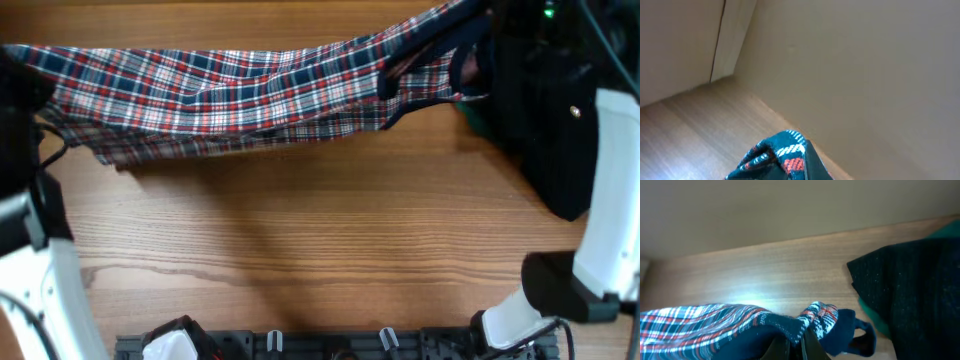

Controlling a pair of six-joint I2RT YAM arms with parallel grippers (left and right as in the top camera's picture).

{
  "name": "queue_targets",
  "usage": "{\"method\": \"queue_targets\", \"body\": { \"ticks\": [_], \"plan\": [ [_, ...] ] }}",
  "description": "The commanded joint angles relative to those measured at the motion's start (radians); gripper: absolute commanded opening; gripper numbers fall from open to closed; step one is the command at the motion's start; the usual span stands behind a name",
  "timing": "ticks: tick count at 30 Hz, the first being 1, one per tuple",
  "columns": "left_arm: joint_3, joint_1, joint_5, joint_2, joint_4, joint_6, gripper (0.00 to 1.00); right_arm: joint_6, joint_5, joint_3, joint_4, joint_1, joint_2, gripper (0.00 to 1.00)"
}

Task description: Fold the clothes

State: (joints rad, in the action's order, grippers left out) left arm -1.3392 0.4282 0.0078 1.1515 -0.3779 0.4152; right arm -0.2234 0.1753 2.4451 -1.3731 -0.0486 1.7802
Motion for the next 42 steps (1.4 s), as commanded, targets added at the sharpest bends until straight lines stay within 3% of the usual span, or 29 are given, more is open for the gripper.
{"method": "queue_targets", "body": {
  "ticks": [1,9,13,16,26,31,42],
  "plan": [
    [-0.111,0.006,-0.024,-0.101,-0.079,-0.019,0.04,-0.051,-0.026,0.033,-0.032,0.021,-0.109,0.04],
    [-0.148,0.006,-0.031,-0.218,-0.359,-0.016,0.04,-0.094,-0.021,0.027,-0.235,0.031,-0.150,0.04],
    [-0.148,0.006,-0.104,-0.192,-0.507,-0.019,0.04,-0.105,-0.013,-0.042,-0.235,0.031,-0.142,0.04],
    [-0.148,0.006,-0.111,-0.138,-0.528,-0.019,0.04,-0.135,-0.055,-0.109,-0.225,0.031,-0.129,0.04],
    [-0.148,0.006,-0.109,0.247,-0.411,0.003,0.04,-0.225,-0.062,-0.433,0.055,0.029,-0.013,0.04],
    [-0.148,0.006,-0.023,0.356,-0.357,0.015,0.04,-0.224,-0.044,-0.458,0.132,0.018,0.073,0.04],
    [-0.148,-0.098,-0.024,0.456,-0.131,0.010,0.06,-0.199,-0.045,-0.458,0.309,-0.006,0.211,0.04]
  ]
}}
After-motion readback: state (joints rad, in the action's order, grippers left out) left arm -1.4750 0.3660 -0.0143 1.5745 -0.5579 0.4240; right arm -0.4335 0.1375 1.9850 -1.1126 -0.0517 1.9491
